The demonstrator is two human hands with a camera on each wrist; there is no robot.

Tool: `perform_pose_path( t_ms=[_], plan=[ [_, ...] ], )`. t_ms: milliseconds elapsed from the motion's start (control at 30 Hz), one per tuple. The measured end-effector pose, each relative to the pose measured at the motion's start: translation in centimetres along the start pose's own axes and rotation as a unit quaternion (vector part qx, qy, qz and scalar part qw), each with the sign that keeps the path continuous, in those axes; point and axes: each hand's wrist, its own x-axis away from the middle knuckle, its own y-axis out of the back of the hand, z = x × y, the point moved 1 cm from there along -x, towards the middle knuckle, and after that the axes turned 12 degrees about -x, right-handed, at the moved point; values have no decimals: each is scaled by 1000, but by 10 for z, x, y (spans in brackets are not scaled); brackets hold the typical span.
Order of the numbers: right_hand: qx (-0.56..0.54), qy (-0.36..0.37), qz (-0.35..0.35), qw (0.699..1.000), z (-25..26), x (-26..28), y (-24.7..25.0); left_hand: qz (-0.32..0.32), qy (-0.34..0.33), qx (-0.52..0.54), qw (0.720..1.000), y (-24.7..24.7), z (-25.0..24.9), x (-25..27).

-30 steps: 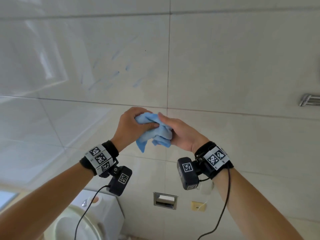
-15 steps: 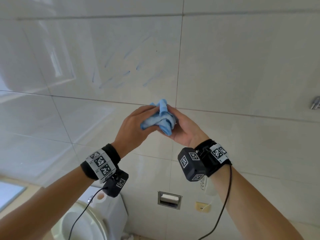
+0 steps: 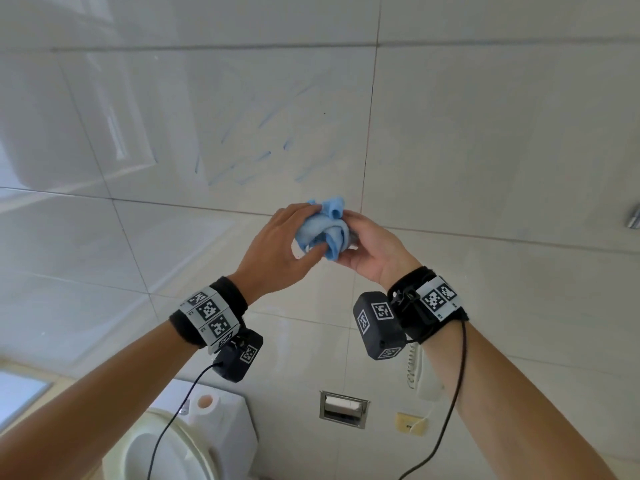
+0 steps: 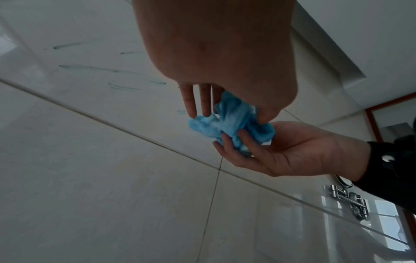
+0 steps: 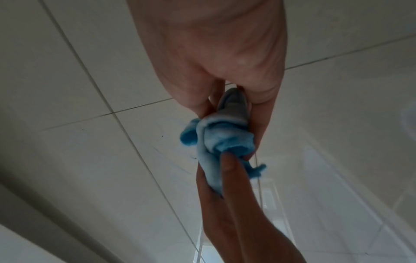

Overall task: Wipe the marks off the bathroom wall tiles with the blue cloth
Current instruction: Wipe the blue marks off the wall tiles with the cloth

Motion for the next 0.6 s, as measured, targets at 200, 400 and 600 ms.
perform_pose_path(
  t_ms=[200,400,600],
  plan=[
    [-2,8,9,1000,5,-5,2,-42,9,58,997,5,7,2],
    [13,-37,78,996,0,1,-8,-96,98,105,985,12,12,-4],
    [28,-31,122,992,-21,-3,-14,-137,185,143,963,16,8,-1]
  ],
)
